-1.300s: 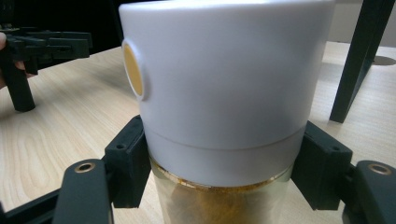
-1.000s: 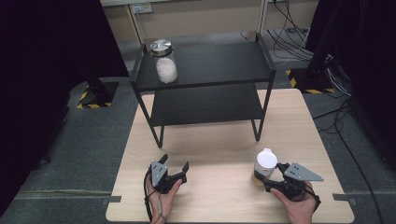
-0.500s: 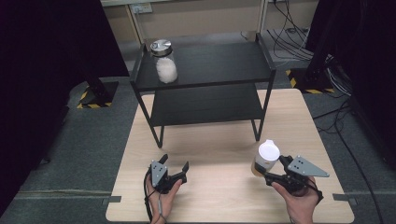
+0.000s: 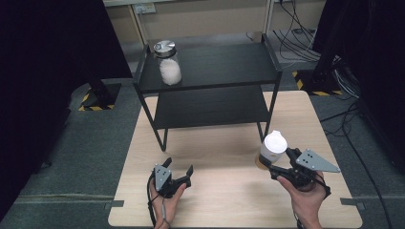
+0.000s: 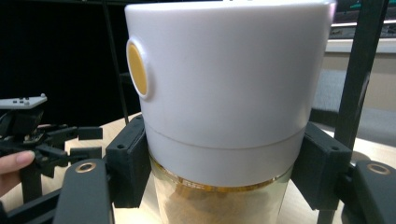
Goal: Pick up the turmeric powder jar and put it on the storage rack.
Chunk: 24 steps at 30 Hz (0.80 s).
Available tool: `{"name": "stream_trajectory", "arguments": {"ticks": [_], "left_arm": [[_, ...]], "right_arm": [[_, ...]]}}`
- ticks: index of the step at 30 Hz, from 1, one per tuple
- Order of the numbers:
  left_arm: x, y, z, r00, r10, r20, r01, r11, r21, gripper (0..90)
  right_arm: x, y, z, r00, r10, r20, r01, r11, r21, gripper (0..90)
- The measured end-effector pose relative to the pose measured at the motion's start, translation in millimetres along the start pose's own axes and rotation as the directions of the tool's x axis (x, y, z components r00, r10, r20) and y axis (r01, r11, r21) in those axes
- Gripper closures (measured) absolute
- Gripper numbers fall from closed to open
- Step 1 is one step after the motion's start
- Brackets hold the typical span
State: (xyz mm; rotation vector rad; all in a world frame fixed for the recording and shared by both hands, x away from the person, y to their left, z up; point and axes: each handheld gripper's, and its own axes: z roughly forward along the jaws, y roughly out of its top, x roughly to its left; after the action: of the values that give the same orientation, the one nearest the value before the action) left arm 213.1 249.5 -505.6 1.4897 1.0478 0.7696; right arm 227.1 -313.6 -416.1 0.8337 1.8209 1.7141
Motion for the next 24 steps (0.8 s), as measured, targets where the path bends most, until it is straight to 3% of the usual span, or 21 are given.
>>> {"name": "stream_trajectory", "arguments": {"ticks": [24], "left_arm": [[0.2, 0.2, 0.1, 1.0, -0.003, -0.001, 0.003, 1.0, 0.001, 7.9]], "right_arm": [[6.9, 44.3, 23.8, 0.9988, -0.045, 0.018, 0.046, 0.997, -0.061, 31.0]]}}
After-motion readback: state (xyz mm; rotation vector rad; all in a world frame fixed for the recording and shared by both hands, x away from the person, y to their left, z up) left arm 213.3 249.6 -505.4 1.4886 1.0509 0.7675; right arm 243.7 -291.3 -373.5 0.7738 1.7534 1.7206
